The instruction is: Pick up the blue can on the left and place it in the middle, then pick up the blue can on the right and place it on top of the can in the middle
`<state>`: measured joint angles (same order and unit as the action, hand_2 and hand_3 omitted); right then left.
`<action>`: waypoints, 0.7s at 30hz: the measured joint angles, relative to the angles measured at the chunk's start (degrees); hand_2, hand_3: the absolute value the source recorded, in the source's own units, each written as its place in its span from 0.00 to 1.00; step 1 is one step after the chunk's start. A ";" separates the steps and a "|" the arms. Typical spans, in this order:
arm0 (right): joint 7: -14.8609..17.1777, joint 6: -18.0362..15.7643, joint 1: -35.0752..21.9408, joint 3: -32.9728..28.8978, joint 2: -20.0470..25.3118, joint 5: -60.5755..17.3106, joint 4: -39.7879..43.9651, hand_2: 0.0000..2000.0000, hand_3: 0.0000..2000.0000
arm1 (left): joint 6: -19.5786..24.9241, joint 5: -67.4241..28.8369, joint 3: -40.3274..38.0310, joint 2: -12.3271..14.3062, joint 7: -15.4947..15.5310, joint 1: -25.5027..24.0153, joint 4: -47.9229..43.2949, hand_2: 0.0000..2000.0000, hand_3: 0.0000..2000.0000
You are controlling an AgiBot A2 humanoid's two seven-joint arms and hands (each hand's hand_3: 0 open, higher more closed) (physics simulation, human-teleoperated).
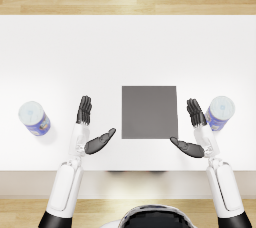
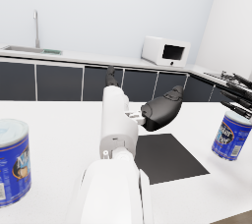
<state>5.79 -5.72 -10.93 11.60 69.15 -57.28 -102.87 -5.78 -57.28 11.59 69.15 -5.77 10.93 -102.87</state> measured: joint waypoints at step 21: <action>-2.81 2.78 0.14 0.66 0.30 0.00 0.27 0.00 0.00 | 2.81 0.00 0.48 0.25 2.80 -0.22 0.45 0.00 0.00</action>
<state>2.97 -2.94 -10.79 12.26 69.45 -57.28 -102.60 -2.97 -57.28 12.08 69.40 -2.96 10.71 -102.42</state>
